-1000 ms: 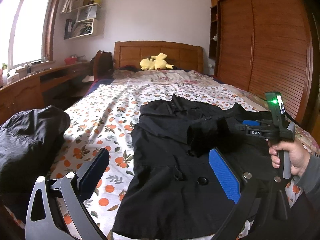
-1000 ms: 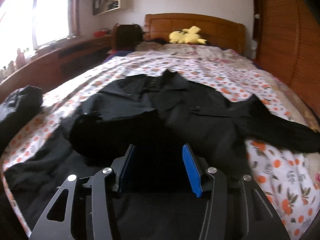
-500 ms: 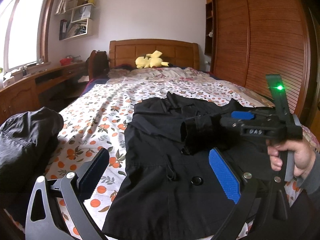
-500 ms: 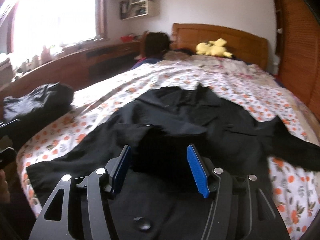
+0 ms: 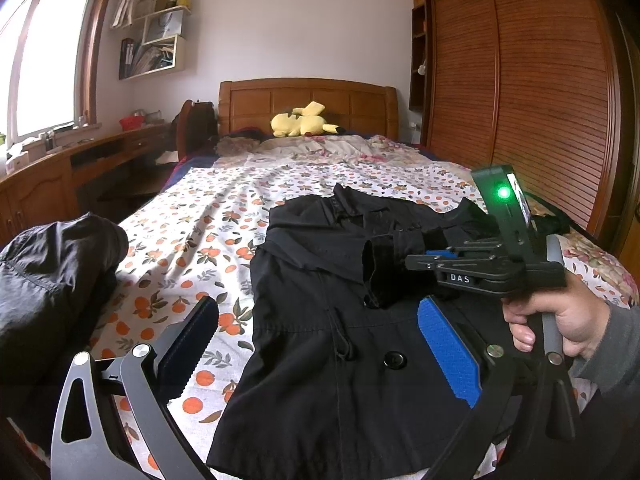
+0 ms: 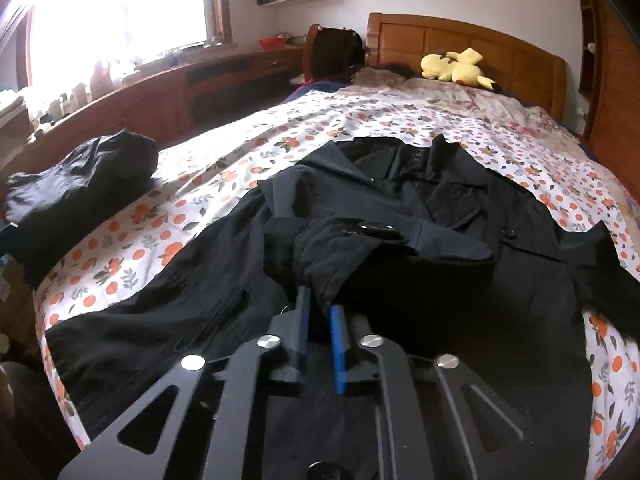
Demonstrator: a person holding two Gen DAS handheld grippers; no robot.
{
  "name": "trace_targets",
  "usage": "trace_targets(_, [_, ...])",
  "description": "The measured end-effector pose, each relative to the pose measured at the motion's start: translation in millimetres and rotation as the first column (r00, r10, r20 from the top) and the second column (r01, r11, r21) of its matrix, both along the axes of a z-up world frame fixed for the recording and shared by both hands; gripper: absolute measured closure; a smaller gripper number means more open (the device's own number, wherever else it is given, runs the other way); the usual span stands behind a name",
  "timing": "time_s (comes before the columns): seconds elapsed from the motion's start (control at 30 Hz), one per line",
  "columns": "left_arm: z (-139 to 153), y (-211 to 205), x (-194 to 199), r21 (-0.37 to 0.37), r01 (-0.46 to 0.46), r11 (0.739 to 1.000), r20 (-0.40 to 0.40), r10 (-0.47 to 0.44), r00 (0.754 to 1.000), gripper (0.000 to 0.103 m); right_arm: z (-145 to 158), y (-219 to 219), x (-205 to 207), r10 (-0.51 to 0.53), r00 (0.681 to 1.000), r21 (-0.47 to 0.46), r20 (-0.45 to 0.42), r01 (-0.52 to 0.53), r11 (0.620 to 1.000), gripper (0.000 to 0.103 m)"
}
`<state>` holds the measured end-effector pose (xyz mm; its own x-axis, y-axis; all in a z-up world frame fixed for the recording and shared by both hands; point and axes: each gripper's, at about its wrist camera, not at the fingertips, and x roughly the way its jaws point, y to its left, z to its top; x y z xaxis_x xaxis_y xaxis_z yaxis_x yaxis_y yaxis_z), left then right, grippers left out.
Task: Fold large clothes
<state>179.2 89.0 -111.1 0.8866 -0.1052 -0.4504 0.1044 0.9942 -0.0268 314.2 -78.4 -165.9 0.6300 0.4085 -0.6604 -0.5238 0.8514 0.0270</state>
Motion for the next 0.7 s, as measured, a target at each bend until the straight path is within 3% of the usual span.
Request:
trace_targets(0.33, [-1, 0, 1, 0.002, 0.005, 1.0, -0.003, -0.005, 1.0, 0.003, 20, -27, -33, 0.045, 0.998, 0.091, 0.034, -0.047, 0.995, 0.101])
trace_targets(0.7, [2, -13, 3, -0.004, 0.038, 0.999, 0.002, -0.038, 0.999, 0.003, 26, -75, -78, -0.018, 0.999, 0.151, 0.032, 0.013, 0.988, 0.101])
